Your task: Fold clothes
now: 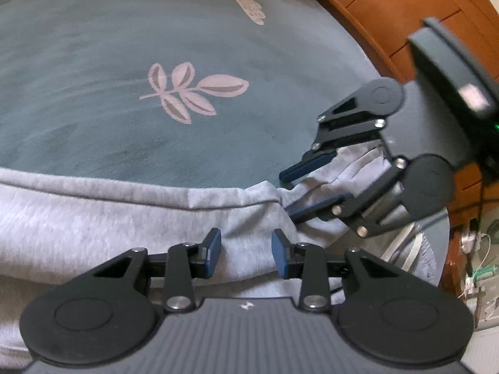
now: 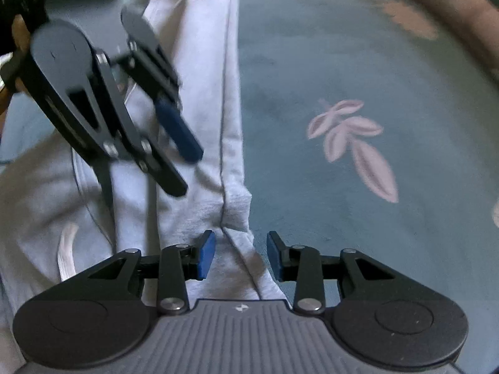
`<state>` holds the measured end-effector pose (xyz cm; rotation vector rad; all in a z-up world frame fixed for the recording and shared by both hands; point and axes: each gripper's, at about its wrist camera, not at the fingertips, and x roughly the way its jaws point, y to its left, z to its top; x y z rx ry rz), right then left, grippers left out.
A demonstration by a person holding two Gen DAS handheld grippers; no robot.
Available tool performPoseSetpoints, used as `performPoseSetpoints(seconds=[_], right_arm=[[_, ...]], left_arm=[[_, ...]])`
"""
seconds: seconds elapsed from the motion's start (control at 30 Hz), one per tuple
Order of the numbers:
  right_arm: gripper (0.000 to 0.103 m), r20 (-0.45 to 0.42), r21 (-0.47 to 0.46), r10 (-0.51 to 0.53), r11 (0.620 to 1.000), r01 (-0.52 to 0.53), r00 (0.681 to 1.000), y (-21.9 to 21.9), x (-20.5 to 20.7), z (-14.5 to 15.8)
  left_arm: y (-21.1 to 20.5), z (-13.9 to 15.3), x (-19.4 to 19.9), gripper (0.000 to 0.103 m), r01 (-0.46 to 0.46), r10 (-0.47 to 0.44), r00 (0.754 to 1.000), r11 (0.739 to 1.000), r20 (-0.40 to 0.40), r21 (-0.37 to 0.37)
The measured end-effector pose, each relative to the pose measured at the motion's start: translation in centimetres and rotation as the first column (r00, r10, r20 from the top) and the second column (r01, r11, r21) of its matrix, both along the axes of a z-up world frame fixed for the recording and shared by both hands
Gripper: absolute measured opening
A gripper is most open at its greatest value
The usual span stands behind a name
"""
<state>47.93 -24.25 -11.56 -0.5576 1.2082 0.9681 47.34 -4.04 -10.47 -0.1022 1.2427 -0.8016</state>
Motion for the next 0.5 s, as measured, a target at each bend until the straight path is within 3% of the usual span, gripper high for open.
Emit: performPoseSetpoints(seconds=[0.13,0.2,0.23,0.37,0.5], right_arm=[[0.041,-0.127,0.011,-0.088,0.996,0.090,0.988,-0.7,1.7,-0.5],[0.032,-0.159,0.004,-0.110,0.994,0.112,0.981,-1.0,1.7,-0.3],[0.021,-0.166,0.002,-0.107,0.994,0.108,0.980,-1.0,1.5,-0.1],[0.012,-0.110,-0.013,-0.105,0.994,0.104,0.988,-1.0,0.9,1.0],[0.011,0.002,-0.021,-0.187,0.982,0.187,0.982,-2.0,2.2,2.1]], left_arm=[[1.1,0.3,-0.2,0.035,-0.007,0.007,1.000,1.000,0.001,0.006],[1.5,0.5,-0.2,0.035,-0.011,0.011,1.000,1.000,0.007,0.008],[1.6,0.7,-0.1,0.035,-0.014,0.013,1.000,1.000,0.012,0.007],[2.1,1.2,0.2,0.035,-0.023,0.023,0.999,1.000,0.032,0.003],[2.6,1.8,0.5,0.038,-0.033,0.033,0.998,0.999,0.052,-0.001]])
